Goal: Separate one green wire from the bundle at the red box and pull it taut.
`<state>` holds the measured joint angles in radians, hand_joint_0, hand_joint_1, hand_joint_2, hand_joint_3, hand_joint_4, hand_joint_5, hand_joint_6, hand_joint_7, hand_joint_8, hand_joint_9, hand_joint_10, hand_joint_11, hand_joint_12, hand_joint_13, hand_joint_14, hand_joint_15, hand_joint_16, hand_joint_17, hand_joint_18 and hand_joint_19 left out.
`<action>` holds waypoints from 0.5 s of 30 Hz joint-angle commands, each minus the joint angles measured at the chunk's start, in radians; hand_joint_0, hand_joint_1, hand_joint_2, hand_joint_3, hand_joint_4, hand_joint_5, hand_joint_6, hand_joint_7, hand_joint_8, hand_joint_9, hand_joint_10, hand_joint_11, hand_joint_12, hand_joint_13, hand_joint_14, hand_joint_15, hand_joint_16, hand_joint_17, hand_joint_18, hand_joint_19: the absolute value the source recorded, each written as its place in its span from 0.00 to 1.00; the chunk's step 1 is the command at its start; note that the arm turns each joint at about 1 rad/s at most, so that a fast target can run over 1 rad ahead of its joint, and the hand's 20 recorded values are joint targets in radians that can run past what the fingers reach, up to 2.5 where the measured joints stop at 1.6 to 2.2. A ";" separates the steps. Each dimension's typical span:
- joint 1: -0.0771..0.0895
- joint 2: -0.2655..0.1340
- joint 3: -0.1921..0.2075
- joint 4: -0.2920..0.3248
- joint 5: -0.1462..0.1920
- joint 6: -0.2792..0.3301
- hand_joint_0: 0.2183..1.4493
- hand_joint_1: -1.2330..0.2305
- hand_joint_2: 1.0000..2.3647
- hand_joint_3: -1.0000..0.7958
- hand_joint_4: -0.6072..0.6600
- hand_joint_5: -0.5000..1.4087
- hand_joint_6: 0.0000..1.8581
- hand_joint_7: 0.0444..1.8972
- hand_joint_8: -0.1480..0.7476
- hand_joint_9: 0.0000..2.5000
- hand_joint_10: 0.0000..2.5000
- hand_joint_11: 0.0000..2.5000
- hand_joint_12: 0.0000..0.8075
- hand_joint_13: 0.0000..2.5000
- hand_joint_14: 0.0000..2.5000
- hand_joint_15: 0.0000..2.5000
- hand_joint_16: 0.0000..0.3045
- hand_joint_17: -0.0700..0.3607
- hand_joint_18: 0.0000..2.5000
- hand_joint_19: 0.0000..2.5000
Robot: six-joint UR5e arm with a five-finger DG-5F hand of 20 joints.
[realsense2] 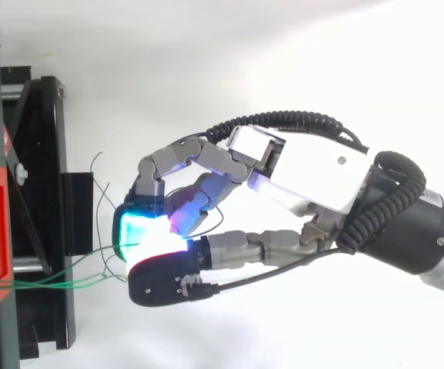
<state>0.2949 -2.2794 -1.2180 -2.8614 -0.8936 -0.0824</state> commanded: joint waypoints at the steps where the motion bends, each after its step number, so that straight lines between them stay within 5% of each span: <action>1: 0.001 0.000 0.000 -0.001 -0.001 0.000 0.35 0.28 0.01 0.47 0.39 0.20 0.49 0.59 0.44 0.46 0.01 0.21 0.38 0.33 0.01 0.15 0.16 0.42 0.29 0.23; 15: 0.001 0.000 0.000 -0.001 -0.001 0.000 0.35 0.28 0.01 0.47 0.39 0.20 0.49 0.59 0.44 0.46 0.01 0.21 0.38 0.33 0.01 0.15 0.16 0.42 0.29 0.23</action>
